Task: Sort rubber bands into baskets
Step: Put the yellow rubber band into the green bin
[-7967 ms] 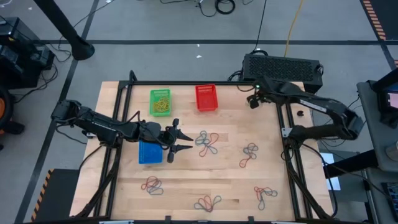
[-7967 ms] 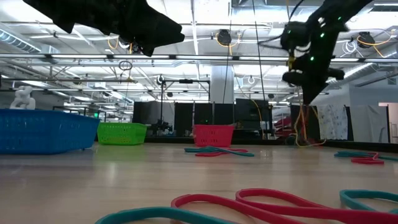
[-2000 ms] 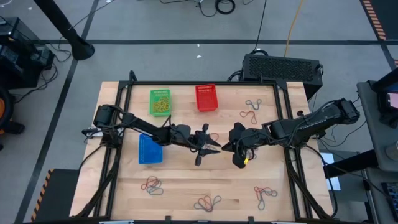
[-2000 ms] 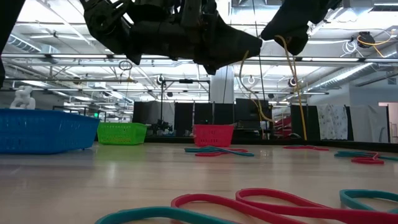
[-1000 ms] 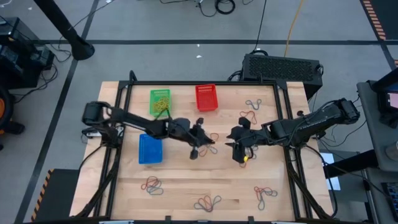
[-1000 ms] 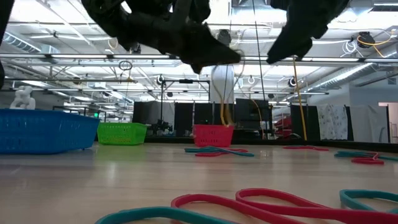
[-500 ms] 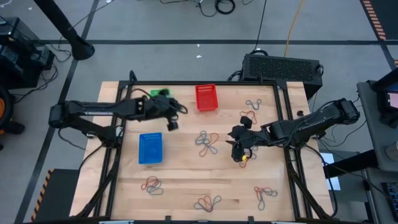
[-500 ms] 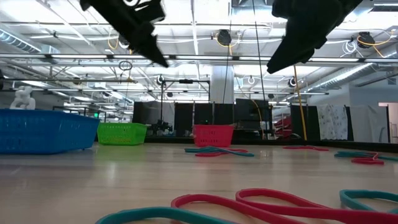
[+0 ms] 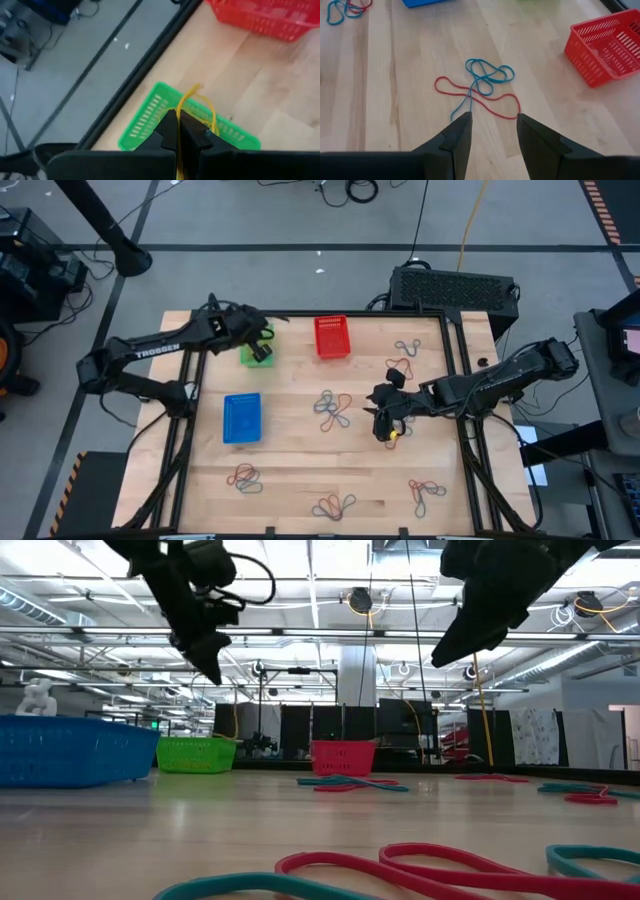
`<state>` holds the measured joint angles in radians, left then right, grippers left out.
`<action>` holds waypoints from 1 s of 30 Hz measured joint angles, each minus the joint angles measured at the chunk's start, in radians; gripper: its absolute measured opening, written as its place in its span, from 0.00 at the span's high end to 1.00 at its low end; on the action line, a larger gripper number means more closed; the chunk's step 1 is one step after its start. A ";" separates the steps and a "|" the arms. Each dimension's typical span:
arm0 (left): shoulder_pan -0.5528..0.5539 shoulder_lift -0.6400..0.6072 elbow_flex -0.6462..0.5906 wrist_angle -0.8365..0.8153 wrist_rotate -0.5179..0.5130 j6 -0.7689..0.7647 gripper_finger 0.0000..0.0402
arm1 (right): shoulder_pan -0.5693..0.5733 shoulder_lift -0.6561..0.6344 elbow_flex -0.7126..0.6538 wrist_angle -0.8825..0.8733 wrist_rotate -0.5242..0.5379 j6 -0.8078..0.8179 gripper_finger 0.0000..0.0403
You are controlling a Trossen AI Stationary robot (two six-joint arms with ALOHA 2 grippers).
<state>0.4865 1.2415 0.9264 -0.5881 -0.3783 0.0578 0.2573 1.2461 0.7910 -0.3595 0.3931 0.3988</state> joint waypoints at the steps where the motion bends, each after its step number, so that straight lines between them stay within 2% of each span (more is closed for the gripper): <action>1: 0.012 0.006 -0.006 0.004 0.014 -0.001 1.00 | 0.000 0.000 0.000 -0.001 -0.001 0.000 0.63; 14: 0.101 0.043 -0.114 -0.041 0.038 -0.053 1.00 | 0.000 0.000 0.000 -0.008 -0.002 -0.003 0.63; 24: 0.103 0.043 -0.119 -0.014 0.029 -0.053 1.00 | 0.000 0.000 0.000 0.027 -0.002 -0.010 0.63; 30: 0.103 0.043 -0.119 0.042 0.035 -0.043 0.89 | 0.000 0.000 0.000 0.052 -0.002 -0.022 0.63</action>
<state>0.5896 1.2846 0.8074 -0.5462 -0.3431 0.0152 0.2569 1.2461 0.7906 -0.3079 0.3910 0.3771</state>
